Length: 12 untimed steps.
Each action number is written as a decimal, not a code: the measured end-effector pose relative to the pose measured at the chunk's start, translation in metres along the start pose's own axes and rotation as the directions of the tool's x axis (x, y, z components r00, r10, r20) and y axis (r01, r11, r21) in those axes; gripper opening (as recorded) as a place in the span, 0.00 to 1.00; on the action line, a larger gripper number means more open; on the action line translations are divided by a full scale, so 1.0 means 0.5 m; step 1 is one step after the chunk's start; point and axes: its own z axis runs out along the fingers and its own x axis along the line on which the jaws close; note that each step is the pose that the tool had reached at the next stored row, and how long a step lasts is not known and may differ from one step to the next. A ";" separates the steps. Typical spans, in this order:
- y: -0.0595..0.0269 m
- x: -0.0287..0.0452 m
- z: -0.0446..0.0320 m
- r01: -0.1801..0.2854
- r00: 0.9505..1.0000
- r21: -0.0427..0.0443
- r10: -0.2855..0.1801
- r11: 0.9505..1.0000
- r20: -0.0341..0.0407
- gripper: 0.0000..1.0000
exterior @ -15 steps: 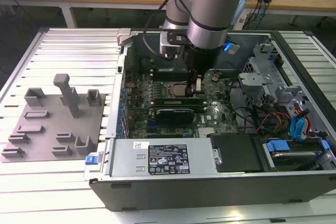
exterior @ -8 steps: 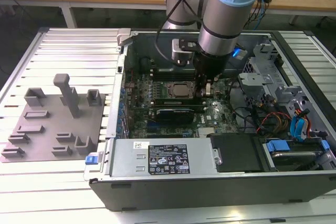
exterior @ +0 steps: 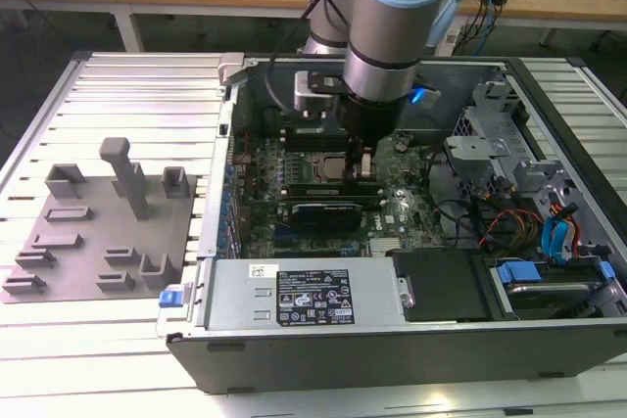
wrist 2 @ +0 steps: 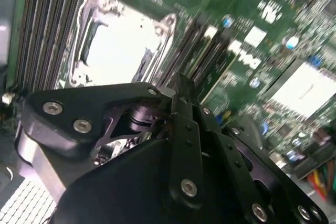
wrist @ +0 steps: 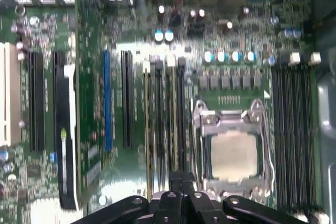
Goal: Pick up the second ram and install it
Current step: 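Press down the second ram until it locks into place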
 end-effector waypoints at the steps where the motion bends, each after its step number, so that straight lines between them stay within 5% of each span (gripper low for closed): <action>1: 0.015 0.001 0.000 0.000 1.000 0.003 0.000 1.000 0.000 0.08; 3: 0.034 0.001 0.001 0.000 1.000 0.005 0.000 1.000 0.000 0.08; 6: 0.085 0.004 0.003 0.001 1.000 0.013 -0.001 1.000 0.000 0.08; 10: 0.087 0.005 0.017 0.001 1.000 0.013 -0.001 1.000 0.000 0.08; 12: 0.087 0.003 -0.010 0.001 1.000 0.013 -0.001 1.000 0.001 0.08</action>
